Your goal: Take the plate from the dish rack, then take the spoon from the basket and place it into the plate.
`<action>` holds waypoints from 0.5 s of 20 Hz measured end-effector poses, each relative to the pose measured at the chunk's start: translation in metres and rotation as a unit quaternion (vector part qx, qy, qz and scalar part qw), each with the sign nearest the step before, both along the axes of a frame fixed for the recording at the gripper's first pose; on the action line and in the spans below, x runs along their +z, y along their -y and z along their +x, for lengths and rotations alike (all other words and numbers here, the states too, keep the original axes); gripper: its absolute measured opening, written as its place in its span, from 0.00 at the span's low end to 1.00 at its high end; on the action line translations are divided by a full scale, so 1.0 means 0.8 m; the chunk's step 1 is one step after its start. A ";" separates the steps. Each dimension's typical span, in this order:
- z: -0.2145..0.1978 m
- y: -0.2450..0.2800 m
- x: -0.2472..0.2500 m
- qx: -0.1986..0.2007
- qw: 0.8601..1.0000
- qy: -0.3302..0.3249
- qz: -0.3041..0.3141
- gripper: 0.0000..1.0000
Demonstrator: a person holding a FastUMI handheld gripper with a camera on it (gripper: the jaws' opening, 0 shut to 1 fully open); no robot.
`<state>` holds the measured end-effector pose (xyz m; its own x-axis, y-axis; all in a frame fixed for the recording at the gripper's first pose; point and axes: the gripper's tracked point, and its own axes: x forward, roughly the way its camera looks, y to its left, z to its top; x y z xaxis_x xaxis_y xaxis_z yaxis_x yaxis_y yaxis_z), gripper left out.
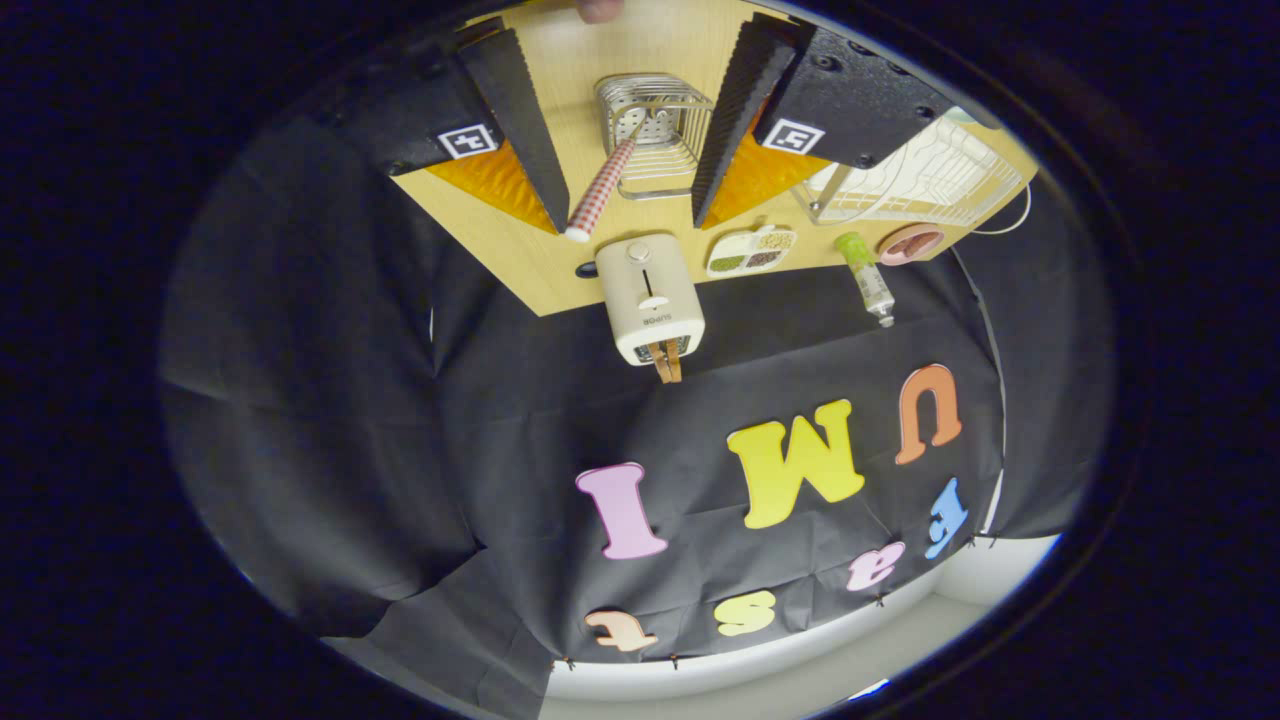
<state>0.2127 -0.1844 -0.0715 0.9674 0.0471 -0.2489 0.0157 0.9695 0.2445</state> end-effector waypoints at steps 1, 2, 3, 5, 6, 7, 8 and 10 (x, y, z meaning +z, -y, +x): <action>0.006 0.000 -0.004 0.000 1.000 -0.004 0.003 0.78; 0.011 -0.002 -0.011 -0.001 1.000 -0.011 0.006 0.74; 0.016 -0.001 -0.017 0.000 1.000 -0.017 0.011 0.70; 0.023 -0.004 -0.022 0.005 0.999 -0.025 0.022 0.65; 0.025 -0.002 -0.025 0.003 0.999 -0.026 0.022 0.59; 0.027 0.001 -0.025 0.000 0.999 -0.027 0.020 0.53; 0.029 0.000 -0.024 0.000 0.999 -0.027 0.020 0.46; 0.036 0.000 -0.022 -0.002 0.999 -0.033 0.020 0.33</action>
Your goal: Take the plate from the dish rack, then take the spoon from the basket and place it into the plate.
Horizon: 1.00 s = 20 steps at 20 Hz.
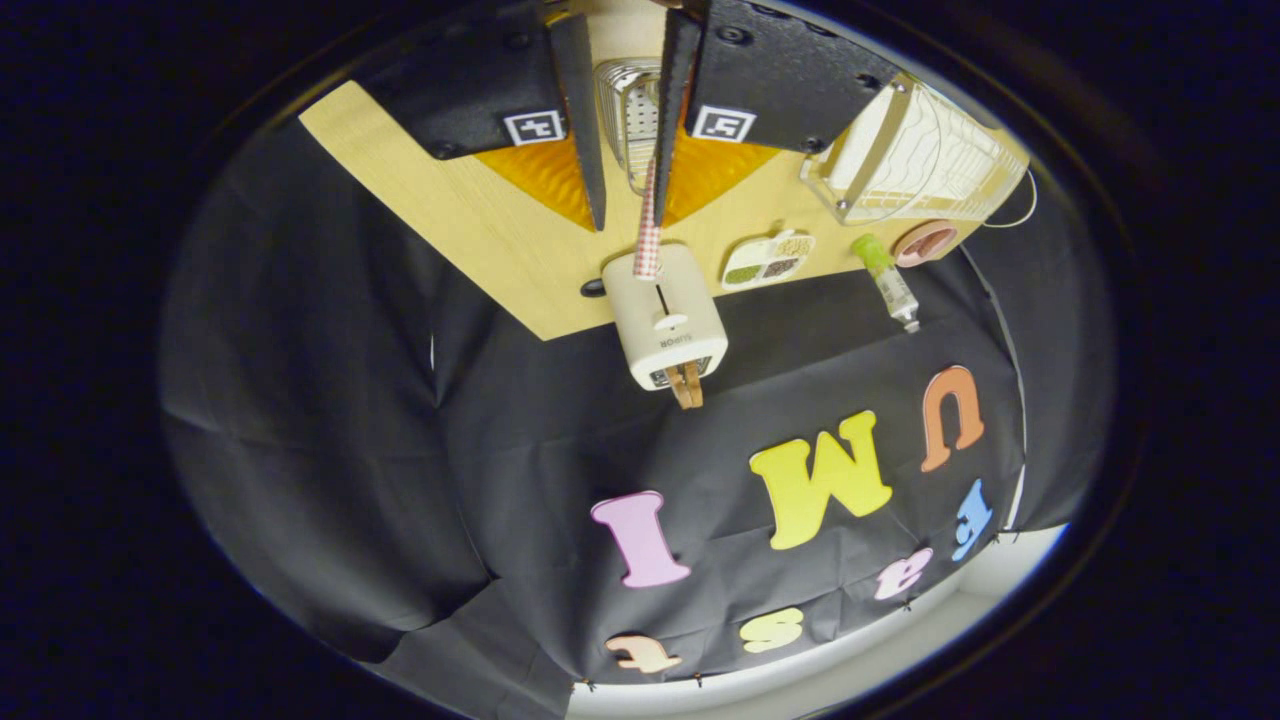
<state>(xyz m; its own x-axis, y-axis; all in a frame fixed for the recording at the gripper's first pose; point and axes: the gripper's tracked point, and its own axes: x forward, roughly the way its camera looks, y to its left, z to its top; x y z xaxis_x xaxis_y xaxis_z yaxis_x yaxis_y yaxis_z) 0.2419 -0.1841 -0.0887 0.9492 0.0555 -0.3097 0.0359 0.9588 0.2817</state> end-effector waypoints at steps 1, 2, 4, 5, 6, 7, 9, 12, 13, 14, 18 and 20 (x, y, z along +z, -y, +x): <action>0.003 -0.001 0.003 0.000 1.000 -0.002 0.001 0.30; 0.007 -0.003 0.002 0.002 1.000 -0.003 0.002 0.30; 0.015 -0.005 0.003 0.001 1.000 -0.006 0.003 0.29; 0.020 -0.006 0.002 0.001 1.000 -0.011 0.003 0.29; 0.024 -0.010 -0.001 0.005 1.000 -0.018 0.005 0.30; 0.029 -0.013 -0.005 0.007 1.000 -0.027 0.006 0.33; 0.040 -0.018 -0.014 0.012 0.999 -0.041 0.007 0.33; 0.049 -0.021 -0.023 0.011 0.998 -0.054 0.004 0.33; 0.051 -0.022 -0.025 0.012 0.998 -0.058 0.005 0.32; 0.051 -0.023 -0.027 0.012 0.998 -0.062 0.007 0.31; 0.047 -0.025 -0.020 0.014 0.998 -0.057 0.016 0.19; 0.038 -0.026 -0.006 0.014 0.999 -0.040 0.022 0.15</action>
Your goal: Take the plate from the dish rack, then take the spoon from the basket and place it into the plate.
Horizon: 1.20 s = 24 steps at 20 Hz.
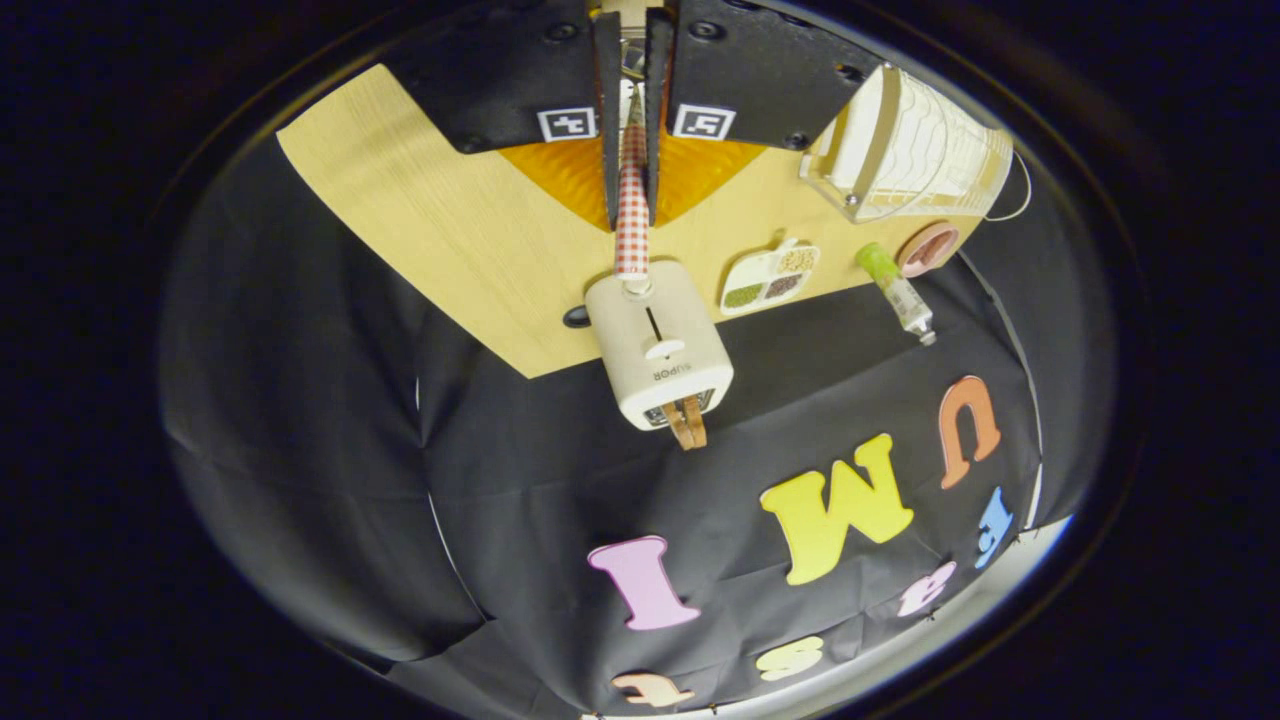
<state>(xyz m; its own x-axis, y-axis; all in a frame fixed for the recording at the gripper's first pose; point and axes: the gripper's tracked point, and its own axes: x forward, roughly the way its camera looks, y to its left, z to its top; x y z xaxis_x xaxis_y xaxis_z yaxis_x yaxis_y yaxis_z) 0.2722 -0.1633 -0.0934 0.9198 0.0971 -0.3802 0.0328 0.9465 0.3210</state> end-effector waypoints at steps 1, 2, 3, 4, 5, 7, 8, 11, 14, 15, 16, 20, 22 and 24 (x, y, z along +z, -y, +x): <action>-0.005 0.001 0.010 -0.003 1.000 0.013 0.004 0.11; -0.012 0.001 0.022 -0.008 1.000 0.027 0.008 0.09; -0.019 0.002 0.032 -0.013 0.999 0.041 0.007 0.08; -0.026 0.003 0.043 -0.019 0.998 0.054 0.006 0.08; -0.035 0.003 0.056 -0.024 0.997 0.071 0.002 0.08; -0.047 0.004 0.082 -0.036 0.994 0.101 -0.008 0.08; -0.054 0.004 0.096 -0.046 0.992 0.119 -0.015 0.08; -0.083 -0.005 0.141 -0.063 0.983 0.170 -0.023 0.07; -0.120 -0.032 0.185 -0.060 0.975 0.212 -0.033 0.07; -0.136 -0.045 0.199 -0.056 0.972 0.225 -0.038 0.07; -0.154 -0.058 0.207 -0.051 0.970 0.233 -0.043 0.07; -0.224 -0.139 0.221 -0.018 0.965 0.256 -0.060 0.07; -0.254 -0.187 0.207 0.002 0.962 0.262 -0.070 0.07; -0.284 -0.232 0.191 0.028 0.960 0.267 -0.083 0.07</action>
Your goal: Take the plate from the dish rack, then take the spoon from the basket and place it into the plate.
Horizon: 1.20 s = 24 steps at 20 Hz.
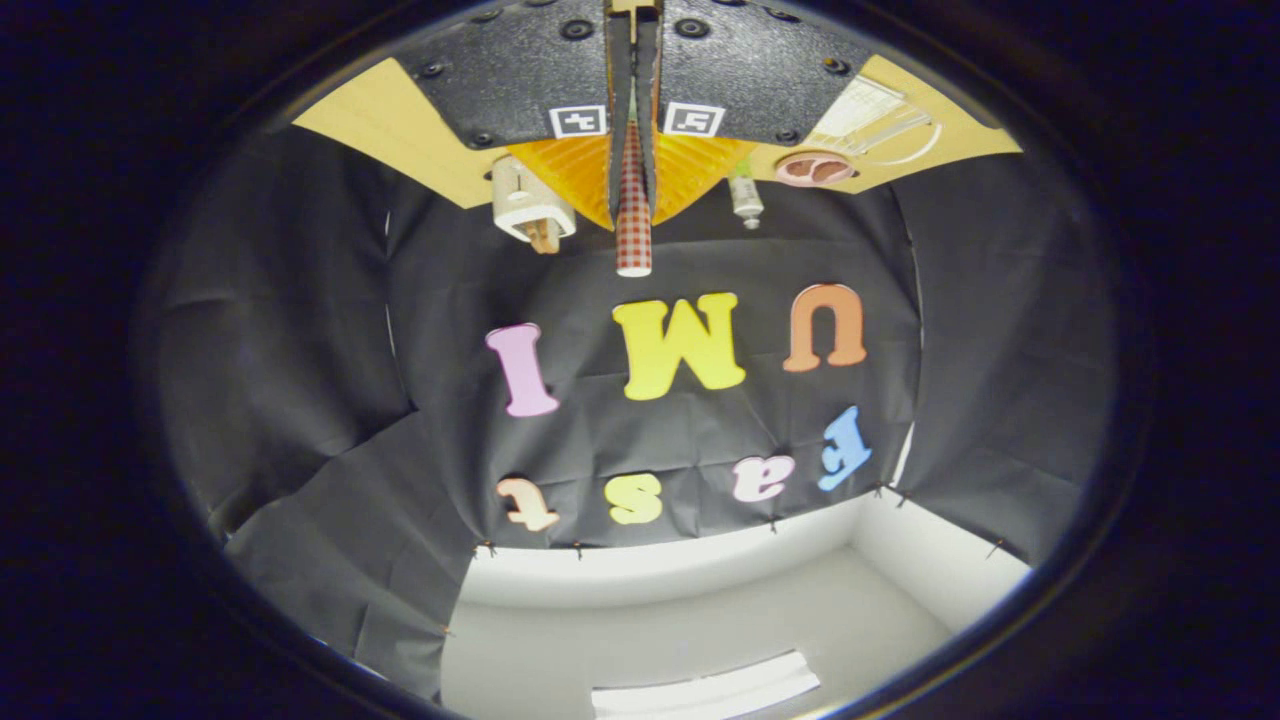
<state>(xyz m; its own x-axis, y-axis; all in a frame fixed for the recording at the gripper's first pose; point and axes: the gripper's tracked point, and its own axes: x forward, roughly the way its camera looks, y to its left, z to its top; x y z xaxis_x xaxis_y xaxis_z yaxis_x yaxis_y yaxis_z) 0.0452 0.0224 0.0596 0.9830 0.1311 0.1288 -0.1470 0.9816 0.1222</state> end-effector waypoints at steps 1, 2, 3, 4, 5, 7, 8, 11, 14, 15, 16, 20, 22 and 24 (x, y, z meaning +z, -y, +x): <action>-0.011 -0.028 -0.009 0.015 1.000 0.002 -0.007 0.07; -0.017 -0.061 -0.023 0.031 0.999 0.002 -0.015 0.07; -0.031 -0.086 -0.033 0.045 0.999 0.005 -0.021 0.07; -0.042 -0.106 -0.042 0.059 0.998 0.009 -0.026 0.07; -0.055 -0.129 -0.056 0.071 0.997 0.013 -0.032 0.07; -0.068 -0.163 -0.083 0.089 0.995 0.010 -0.040 0.07; -0.065 -0.176 -0.094 0.097 0.994 0.004 -0.040 0.07; -0.063 -0.198 -0.130 0.103 0.994 -0.024 -0.036 0.07; -0.056 -0.200 -0.165 0.087 0.995 -0.050 -0.029 0.08; -0.055 -0.201 -0.173 0.085 0.994 -0.057 -0.025 0.08; -0.054 -0.203 -0.178 0.080 0.995 -0.061 -0.020 0.08; -0.051 -0.208 -0.183 0.076 0.995 -0.058 -0.017 0.11; -0.050 -0.212 -0.181 0.075 0.996 -0.054 -0.015 0.13; -0.046 -0.220 -0.192 0.080 0.995 -0.060 -0.013 0.14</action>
<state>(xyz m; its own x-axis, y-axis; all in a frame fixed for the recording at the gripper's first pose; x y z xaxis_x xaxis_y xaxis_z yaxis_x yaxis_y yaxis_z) 0.0086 0.1981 -0.0942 0.9575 0.2884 0.0064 -0.2869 0.9499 0.1239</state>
